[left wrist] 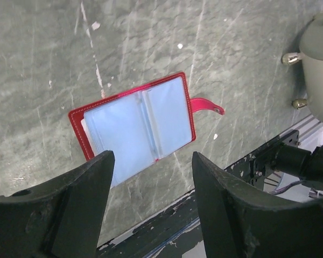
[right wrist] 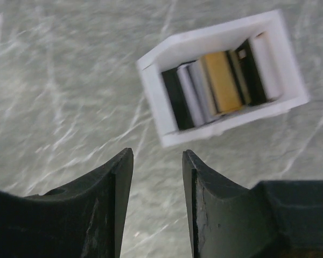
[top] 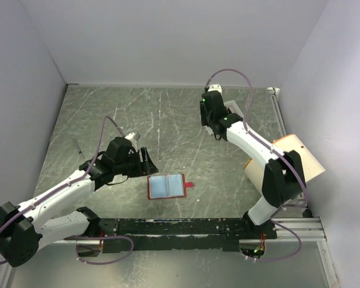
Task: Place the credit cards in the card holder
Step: Pick up the credit card from the storage box.
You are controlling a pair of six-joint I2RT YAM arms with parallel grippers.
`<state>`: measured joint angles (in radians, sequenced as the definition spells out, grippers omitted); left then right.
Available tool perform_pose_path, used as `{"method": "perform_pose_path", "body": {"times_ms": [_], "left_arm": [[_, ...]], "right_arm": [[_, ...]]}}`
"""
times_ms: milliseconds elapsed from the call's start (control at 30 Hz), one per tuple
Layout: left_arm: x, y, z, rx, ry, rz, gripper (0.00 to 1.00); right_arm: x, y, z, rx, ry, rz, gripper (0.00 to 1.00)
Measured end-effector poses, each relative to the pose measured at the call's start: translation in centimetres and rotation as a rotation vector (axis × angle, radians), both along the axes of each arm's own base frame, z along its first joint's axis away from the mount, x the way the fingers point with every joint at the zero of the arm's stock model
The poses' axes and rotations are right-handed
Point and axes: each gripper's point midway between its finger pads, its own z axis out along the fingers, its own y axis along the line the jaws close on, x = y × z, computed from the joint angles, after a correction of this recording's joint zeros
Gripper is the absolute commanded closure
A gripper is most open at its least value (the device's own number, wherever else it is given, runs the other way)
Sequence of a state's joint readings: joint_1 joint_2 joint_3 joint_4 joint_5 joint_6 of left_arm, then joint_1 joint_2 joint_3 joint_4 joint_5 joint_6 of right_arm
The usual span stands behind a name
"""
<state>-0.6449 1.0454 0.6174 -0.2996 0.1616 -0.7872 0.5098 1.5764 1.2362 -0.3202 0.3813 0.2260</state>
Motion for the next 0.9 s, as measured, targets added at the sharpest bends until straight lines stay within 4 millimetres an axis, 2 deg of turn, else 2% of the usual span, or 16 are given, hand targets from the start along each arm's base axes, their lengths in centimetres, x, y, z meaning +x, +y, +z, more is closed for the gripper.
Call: {"method": "perform_pose_path", "body": {"times_ms": [133, 267, 433, 633, 900], "left_arm": [[0.4, 0.0, 2.8, 0.007, -0.079, -0.04, 0.28], [0.8, 0.4, 5.1, 0.029, -0.152, -0.067, 0.27], [0.6, 1.0, 5.2, 0.069, -0.179, -0.093, 0.28], [0.3, 1.2, 4.9, 0.088, -0.183, -0.119, 0.28], [0.2, 1.3, 5.2, 0.087, -0.197, -0.128, 0.28]], "right_arm": [[4.0, -3.5, -1.0, -0.111, 0.014, -0.078, 0.57], [7.6, -6.6, -3.2, -0.254, 0.059, -0.13, 0.57], [10.2, -9.5, -5.6, -0.379, 0.113, -0.171, 0.58], [12.4, -11.4, -7.3, -0.456, 0.148, -0.166, 0.58], [13.4, -12.8, -8.7, -0.511, 0.175, -0.158, 0.59]]}}
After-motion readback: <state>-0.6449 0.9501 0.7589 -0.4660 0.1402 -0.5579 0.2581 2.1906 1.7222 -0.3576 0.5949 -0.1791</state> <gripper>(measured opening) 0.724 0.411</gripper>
